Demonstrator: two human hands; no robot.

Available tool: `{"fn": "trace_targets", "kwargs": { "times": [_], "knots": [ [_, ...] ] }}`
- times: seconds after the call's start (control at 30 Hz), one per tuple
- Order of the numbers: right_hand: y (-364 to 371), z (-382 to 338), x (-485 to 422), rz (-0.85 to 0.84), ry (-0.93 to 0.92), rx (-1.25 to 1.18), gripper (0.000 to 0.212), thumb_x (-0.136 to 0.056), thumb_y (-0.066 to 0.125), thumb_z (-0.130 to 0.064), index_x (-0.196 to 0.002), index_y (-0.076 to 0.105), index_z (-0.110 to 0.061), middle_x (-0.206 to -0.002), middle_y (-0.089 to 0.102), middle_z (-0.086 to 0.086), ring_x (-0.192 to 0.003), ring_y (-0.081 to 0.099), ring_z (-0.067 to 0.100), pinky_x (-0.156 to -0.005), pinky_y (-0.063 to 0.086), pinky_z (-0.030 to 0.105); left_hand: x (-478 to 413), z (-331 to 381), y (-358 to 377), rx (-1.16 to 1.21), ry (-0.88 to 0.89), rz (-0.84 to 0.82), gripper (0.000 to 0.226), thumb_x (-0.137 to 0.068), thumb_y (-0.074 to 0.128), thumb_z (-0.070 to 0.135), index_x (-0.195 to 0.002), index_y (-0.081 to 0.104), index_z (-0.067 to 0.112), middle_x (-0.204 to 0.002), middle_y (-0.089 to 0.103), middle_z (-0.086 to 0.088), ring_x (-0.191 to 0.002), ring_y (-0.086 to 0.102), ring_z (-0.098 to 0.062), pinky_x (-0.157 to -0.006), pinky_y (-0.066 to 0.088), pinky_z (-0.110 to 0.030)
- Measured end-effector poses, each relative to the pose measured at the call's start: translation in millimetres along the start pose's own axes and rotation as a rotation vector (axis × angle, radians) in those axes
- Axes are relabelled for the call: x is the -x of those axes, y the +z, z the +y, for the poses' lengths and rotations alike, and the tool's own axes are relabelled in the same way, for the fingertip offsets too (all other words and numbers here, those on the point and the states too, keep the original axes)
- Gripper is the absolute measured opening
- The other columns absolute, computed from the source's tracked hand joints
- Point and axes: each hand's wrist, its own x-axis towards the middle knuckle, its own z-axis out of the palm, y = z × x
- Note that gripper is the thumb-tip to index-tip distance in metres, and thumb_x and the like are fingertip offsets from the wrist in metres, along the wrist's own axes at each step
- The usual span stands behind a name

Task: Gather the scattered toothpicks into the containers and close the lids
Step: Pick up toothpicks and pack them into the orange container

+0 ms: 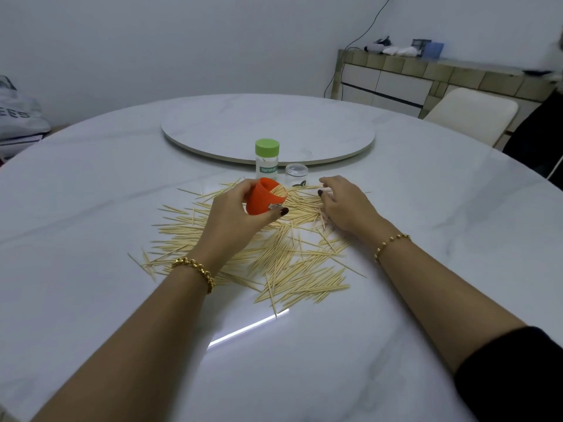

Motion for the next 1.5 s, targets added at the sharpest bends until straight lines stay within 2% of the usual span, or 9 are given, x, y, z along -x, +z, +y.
{"fn": "trace_targets", "kwargs": {
  "times": [0.2, 0.5, 0.6, 0.7, 0.8, 0.97, 1.17, 1.33, 1.5],
  "knots": [
    [-5.2, 3.6, -19.9, -0.05, 0.003, 0.022, 0.039, -0.102, 0.037, -0.027, -0.132, 0.05, -0.006, -0.135, 0.049, 0.01, -0.122, 0.046, 0.026, -0.1, 0.036, 0.036, 0.9, 1.7, -0.8, -0.007, -0.008, 0.009, 0.05, -0.076, 0.077, 0.038, -0.119, 0.058, 0.019, -0.108, 0.061, 0.006, -0.102, 0.055, -0.01, -0.065, 0.037, 0.005],
    [1.2, 4.5, -9.4, 0.022, -0.034, -0.003, 0.046, -0.101, 0.035, -0.033, -0.091, 0.068, -0.002, -0.105, 0.055, 0.004, -0.095, 0.05, 0.02, -0.08, 0.042, 0.034, 1.9, 1.7, 4.9, -0.054, 0.015, -0.014, 0.058, -0.076, 0.075, 0.037, -0.126, 0.055, 0.018, -0.11, 0.054, 0.01, -0.104, 0.051, -0.007, -0.065, 0.039, -0.002],
    [-6.9, 10.8, -4.0, 0.05, -0.003, -0.073, 0.046, -0.101, 0.035, -0.033, -0.098, 0.071, -0.003, -0.11, 0.056, 0.005, -0.098, 0.053, 0.02, -0.085, 0.044, 0.036, 3.0, 1.9, 5.5, -0.062, 0.022, -0.019, 0.058, -0.076, 0.075, 0.036, -0.126, 0.055, 0.017, -0.108, 0.054, 0.011, -0.103, 0.049, -0.006, -0.065, 0.038, -0.002],
    [-15.1, 24.5, 3.0, 0.079, 0.041, -0.115, 0.039, -0.101, 0.038, -0.03, -0.111, 0.066, -0.005, -0.122, 0.056, 0.009, -0.116, 0.049, 0.024, -0.093, 0.038, 0.033, 2.7, 1.1, 5.5, -0.063, 0.023, -0.017, 0.058, -0.076, 0.075, 0.037, -0.127, 0.055, 0.018, -0.109, 0.054, 0.011, -0.103, 0.05, -0.006, -0.066, 0.037, -0.002],
    [-17.6, 38.6, 10.1, -0.06, 0.094, 0.014, 0.042, -0.103, 0.034, -0.032, -0.13, 0.051, -0.005, -0.136, 0.047, 0.015, -0.13, 0.037, 0.03, -0.106, 0.026, 0.036, 2.7, 1.1, 6.1, -0.048, 0.023, -0.013, 0.059, -0.076, 0.077, 0.037, -0.127, 0.055, 0.018, -0.109, 0.055, 0.011, -0.104, 0.051, -0.006, -0.065, 0.038, -0.001],
    [-9.3, 26.8, 14.3, -0.191, 0.082, 0.075, 0.03, -0.103, 0.027, -0.035, -0.097, 0.045, -0.011, -0.118, 0.05, 0.015, -0.114, 0.046, 0.03, -0.098, 0.034, 0.042, 3.7, 2.9, 6.4, -0.034, 0.016, -0.026, 0.06, -0.074, 0.077, 0.038, -0.127, 0.054, 0.019, -0.11, 0.056, 0.009, -0.105, 0.051, -0.008, -0.068, 0.038, -0.005],
    [-6.1, 7.1, 19.7, -0.176, 0.011, -0.08, 0.028, -0.102, 0.036, -0.03, -0.092, 0.05, -0.007, -0.089, 0.056, 0.006, -0.084, 0.051, 0.025, -0.067, 0.036, 0.033, 5.6, 5.3, 6.6, -0.036, 0.036, -0.043, 0.056, -0.076, 0.076, 0.037, -0.125, 0.055, 0.019, -0.109, 0.057, 0.009, -0.104, 0.052, -0.009, -0.068, 0.039, -0.005],
    [-6.1, 10.4, 16.7, -0.12, -0.029, 0.047, 0.033, -0.097, 0.049, -0.03, -0.112, 0.057, -0.002, -0.121, 0.048, 0.013, -0.117, 0.043, 0.027, -0.094, 0.036, 0.032, 5.8, 5.4, 5.6, -0.026, 0.031, -0.041, 0.058, -0.075, 0.076, 0.038, -0.125, 0.055, 0.019, -0.11, 0.057, 0.008, -0.105, 0.052, -0.01, -0.07, 0.039, -0.005],
    [-0.4, 15.6, 17.5, 0.059, 0.002, 0.038, 0.028, -0.097, 0.052, -0.023, -0.108, 0.069, -0.004, -0.113, 0.052, 0.01, -0.111, 0.045, 0.024, -0.087, 0.042, 0.031, 5.7, 6.3, 5.3, -0.027, 0.03, -0.039, 0.059, -0.075, 0.076, 0.037, -0.127, 0.054, 0.018, -0.111, 0.055, 0.008, -0.106, 0.051, -0.01, -0.07, 0.039, -0.007]
  ]
}}
